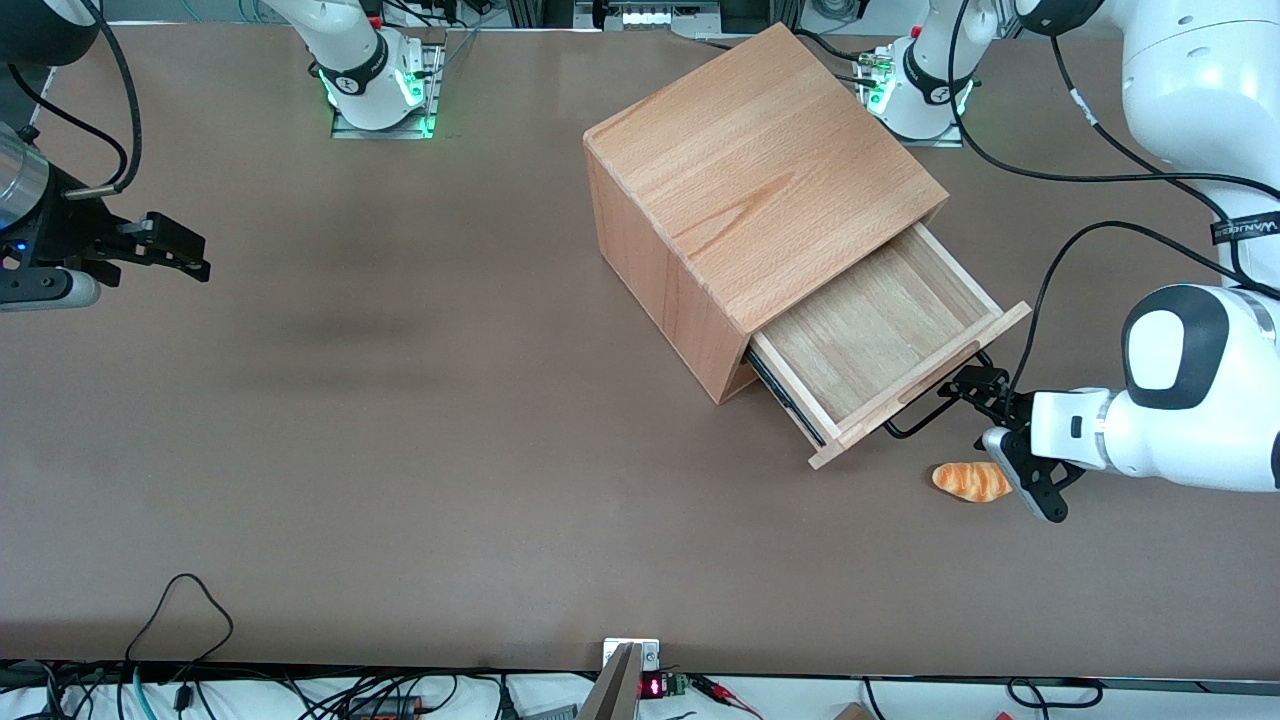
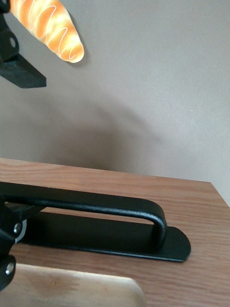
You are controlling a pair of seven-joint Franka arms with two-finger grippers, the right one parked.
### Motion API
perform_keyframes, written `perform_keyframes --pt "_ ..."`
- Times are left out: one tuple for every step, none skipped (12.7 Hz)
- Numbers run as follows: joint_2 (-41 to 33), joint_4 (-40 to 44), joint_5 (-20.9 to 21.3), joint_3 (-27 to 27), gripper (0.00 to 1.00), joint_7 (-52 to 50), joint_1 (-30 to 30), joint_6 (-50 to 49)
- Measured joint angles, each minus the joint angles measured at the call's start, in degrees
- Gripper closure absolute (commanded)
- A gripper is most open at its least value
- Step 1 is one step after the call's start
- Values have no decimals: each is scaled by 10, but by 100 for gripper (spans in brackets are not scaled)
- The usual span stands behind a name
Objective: Open top drawer with left arm
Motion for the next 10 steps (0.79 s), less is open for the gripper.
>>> perform_keyframes --pt "0 4 0 0 0 0 0 0" --pt "0 12 0 0 0 0 1 0" --pt "0 25 0 0 0 0 3 -2" --pt "0 27 0 0 0 0 3 -3" --pt "0 28 0 0 0 0 5 -3" --pt "0 31 0 0 0 0 6 -4" --pt "-1 34 0 0 0 -1 10 -5" --pt "-2 38 0 0 0 -1 14 -6" --pt "-6 42 0 0 0 -1 19 -7" --pt "-12 44 0 0 0 -1 25 -8"
